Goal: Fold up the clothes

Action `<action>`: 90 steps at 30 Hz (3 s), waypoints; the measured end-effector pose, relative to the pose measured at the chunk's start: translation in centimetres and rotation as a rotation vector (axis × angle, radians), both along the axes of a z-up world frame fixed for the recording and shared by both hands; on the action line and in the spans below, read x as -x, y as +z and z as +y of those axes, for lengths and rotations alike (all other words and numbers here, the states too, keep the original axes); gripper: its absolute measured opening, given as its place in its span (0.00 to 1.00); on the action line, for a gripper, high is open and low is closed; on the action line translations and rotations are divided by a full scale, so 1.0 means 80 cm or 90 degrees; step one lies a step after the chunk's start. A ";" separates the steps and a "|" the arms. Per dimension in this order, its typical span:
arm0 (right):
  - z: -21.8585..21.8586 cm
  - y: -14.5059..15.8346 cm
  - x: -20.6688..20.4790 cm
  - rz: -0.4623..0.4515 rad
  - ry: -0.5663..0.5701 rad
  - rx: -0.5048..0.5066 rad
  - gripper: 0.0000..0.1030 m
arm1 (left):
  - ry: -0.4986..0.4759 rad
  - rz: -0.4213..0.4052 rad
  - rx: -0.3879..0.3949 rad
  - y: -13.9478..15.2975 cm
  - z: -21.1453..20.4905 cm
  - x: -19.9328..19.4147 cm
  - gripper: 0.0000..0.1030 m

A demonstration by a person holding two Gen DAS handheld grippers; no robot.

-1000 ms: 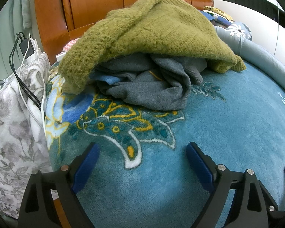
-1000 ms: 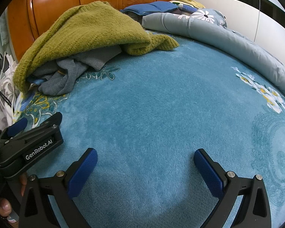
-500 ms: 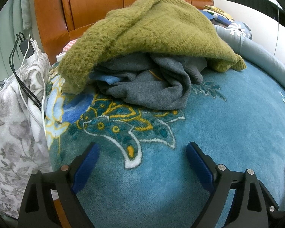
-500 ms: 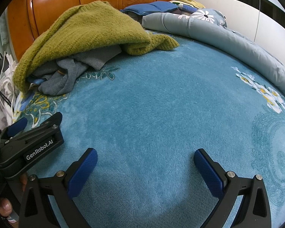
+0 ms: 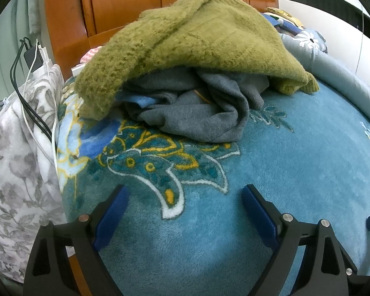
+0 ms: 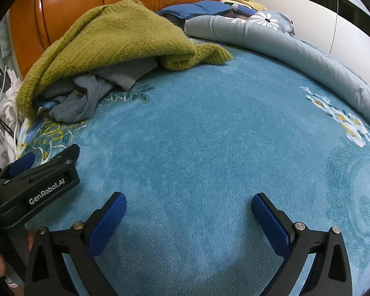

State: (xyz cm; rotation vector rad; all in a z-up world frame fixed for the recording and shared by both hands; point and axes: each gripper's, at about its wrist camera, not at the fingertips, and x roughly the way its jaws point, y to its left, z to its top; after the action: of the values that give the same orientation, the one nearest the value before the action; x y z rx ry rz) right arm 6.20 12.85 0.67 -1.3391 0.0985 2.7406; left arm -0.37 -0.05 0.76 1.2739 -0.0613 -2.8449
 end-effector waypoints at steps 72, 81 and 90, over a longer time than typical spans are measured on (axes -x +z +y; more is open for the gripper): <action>0.158 0.136 -0.197 0.184 -0.149 0.071 1.00 | -0.367 0.114 -0.148 0.204 0.164 -0.041 0.11; 0.262 0.126 -0.350 0.200 -0.296 0.063 1.00 | -0.532 0.027 -0.142 0.140 0.314 -0.172 0.11; 0.345 0.116 -0.491 0.206 -0.452 0.034 1.00 | -0.742 -0.035 -0.226 0.149 0.418 -0.314 0.11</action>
State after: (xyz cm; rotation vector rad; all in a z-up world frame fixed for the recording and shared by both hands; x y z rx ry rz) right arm 45.52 40.47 9.94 -0.6617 0.5540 2.3008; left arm 24.73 33.42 12.70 1.8241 -0.4572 -3.8963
